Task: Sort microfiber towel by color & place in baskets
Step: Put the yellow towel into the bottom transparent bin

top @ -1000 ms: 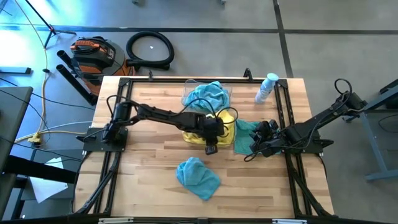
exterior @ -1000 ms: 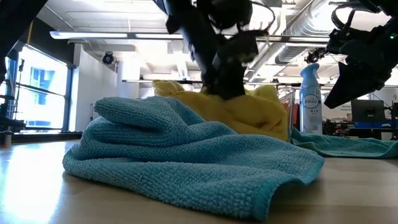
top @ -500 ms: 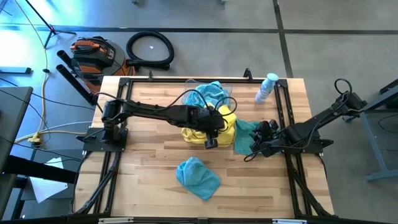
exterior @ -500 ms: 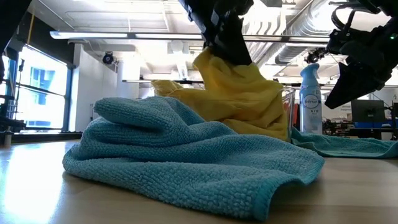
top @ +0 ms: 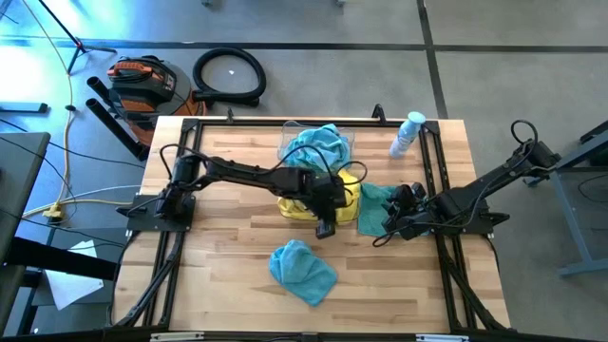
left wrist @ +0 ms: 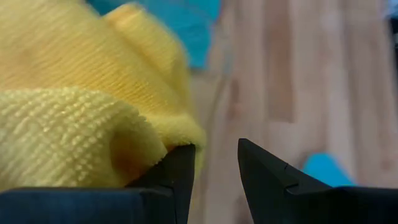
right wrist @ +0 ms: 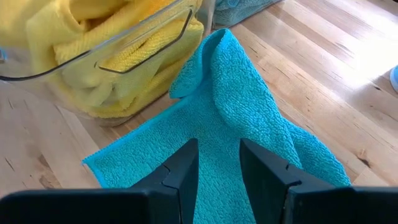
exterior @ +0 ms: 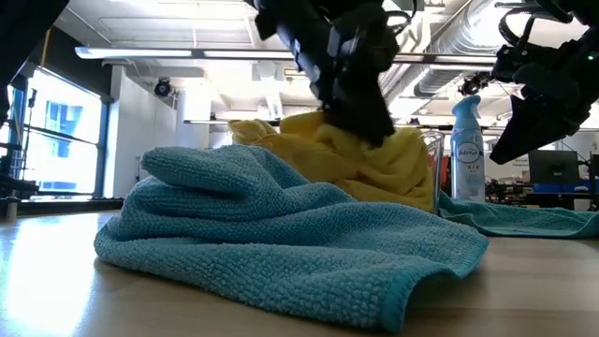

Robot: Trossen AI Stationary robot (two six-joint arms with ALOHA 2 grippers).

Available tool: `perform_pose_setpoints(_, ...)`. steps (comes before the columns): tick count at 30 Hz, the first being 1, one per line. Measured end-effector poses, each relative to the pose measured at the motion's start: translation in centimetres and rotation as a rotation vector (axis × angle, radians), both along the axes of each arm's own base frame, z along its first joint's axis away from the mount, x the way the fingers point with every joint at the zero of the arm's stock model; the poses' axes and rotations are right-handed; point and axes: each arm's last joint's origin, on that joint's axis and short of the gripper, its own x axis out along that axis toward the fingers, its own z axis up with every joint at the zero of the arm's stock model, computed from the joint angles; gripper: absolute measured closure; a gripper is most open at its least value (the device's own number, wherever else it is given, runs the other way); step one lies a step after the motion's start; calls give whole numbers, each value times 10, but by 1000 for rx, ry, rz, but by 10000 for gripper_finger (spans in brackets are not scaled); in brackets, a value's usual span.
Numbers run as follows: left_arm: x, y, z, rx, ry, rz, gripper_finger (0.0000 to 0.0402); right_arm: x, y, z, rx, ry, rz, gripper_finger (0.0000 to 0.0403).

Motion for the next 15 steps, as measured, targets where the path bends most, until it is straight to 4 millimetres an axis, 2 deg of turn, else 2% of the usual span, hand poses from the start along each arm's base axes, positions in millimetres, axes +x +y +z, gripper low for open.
perform_pose_setpoints(9,14,1,23,-221,-214,-1,291,0,0,0,4,2,1,290)
perform_pose_setpoints(12,10,11,30,-240,-193,68,291,0,0,0,4,2,1,290)
perform_pose_setpoints(15,0,23,31,-152,-126,160,291,0,0,0,4,3,1,290)
